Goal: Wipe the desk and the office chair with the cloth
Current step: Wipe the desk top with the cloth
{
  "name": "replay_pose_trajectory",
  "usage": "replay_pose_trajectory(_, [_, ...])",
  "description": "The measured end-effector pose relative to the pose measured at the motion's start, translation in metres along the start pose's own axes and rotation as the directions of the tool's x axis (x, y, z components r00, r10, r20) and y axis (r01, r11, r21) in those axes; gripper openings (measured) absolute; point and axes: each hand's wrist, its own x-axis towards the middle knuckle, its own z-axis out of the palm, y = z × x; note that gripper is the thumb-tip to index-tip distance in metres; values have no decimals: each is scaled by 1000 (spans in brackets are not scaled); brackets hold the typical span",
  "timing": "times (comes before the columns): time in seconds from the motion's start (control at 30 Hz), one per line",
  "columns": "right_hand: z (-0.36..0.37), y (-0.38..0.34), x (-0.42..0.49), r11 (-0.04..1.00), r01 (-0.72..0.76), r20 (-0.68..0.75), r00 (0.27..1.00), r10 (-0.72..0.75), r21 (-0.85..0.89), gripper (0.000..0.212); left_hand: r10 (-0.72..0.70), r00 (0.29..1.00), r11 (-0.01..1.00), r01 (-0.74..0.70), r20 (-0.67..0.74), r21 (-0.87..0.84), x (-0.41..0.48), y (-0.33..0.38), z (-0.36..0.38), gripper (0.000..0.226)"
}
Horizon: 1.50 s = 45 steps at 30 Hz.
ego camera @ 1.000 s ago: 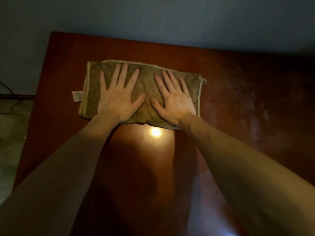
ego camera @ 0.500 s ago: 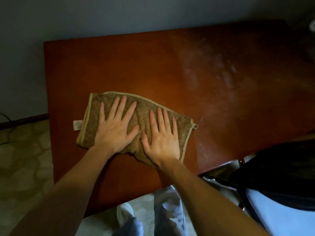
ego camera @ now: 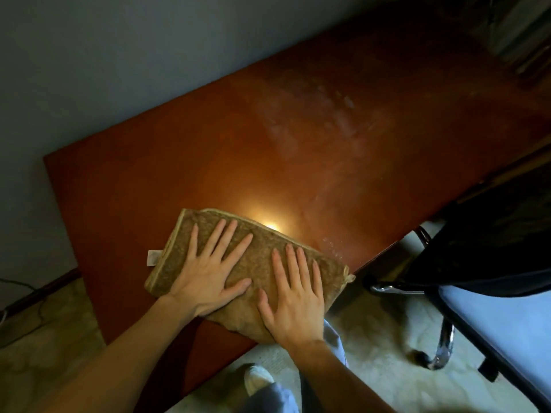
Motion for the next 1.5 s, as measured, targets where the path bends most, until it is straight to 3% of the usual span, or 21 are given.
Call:
replay_pose_trajectory(0.17, [-15, 54, 4, 992, 101, 38, 994, -98, -75, 77, 56, 998, 998, -56, -28, -12, 23, 28, 2, 83])
replay_pose_trajectory(0.4, [-30, 87, 36, 975, 208, 90, 975, -201, -83, 78, 117, 992, 993, -118, -55, -12, 46, 15, -1, 83])
replay_pose_trajectory(0.57, [-47, 114, 89, 938, 332, 171, 935, -312, -103, 79, -85, 989, 995, 76, -123, -71, 58, 35, 3, 80])
replay_pose_trajectory(0.8, [-53, 130, 144, 890, 444, 202, 886, -418, -101, 82, -262, 957, 961, 246, -125, -128, 80, 43, 0, 81])
replay_pose_trajectory(1.1, [-63, 133, 260, 746, 657, 274, 742, -612, -113, 80, -526, 841, 845, 501, -122, -188, 125, 40, -7, 83])
replay_pose_trajectory(1.5, [-71, 103, 397, 593, 804, 297, 575, -762, -38, 78, -646, 733, 762, 604, -214, -233, 194, -16, -22, 81])
